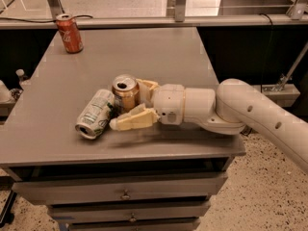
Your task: Move orange can near 7up can
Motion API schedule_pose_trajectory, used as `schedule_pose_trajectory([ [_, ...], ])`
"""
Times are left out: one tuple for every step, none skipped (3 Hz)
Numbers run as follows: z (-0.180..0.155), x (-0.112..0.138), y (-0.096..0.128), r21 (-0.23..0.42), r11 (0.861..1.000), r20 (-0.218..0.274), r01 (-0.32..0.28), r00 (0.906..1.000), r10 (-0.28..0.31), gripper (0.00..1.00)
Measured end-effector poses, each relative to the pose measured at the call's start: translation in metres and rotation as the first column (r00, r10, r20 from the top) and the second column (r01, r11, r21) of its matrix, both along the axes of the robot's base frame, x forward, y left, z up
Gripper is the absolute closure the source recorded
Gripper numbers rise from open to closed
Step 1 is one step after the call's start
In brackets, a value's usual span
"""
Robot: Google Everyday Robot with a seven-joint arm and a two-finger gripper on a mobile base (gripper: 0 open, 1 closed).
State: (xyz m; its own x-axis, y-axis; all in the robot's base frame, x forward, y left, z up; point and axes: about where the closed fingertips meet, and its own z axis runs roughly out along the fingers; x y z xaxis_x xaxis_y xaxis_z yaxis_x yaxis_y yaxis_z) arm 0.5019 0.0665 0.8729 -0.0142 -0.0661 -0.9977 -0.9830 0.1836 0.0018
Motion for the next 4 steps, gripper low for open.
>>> schedule_pose_trajectory([
  [0.000,0.000,-0.001,0.000,1.000,-0.002,0.001,1.0000,-0.001,0.00],
  [0.006,0.002,-0.010,-0.011,1.000,0.001,0.016,0.9999,-0.016,0.00],
  [0.026,0.009,-0.037,-0.052,0.998,0.019,0.037,0.9992,-0.036,0.00],
  [0.067,0.017,-0.088,-0.118,0.989,0.067,0.093,0.9941,-0.085,0.00],
])
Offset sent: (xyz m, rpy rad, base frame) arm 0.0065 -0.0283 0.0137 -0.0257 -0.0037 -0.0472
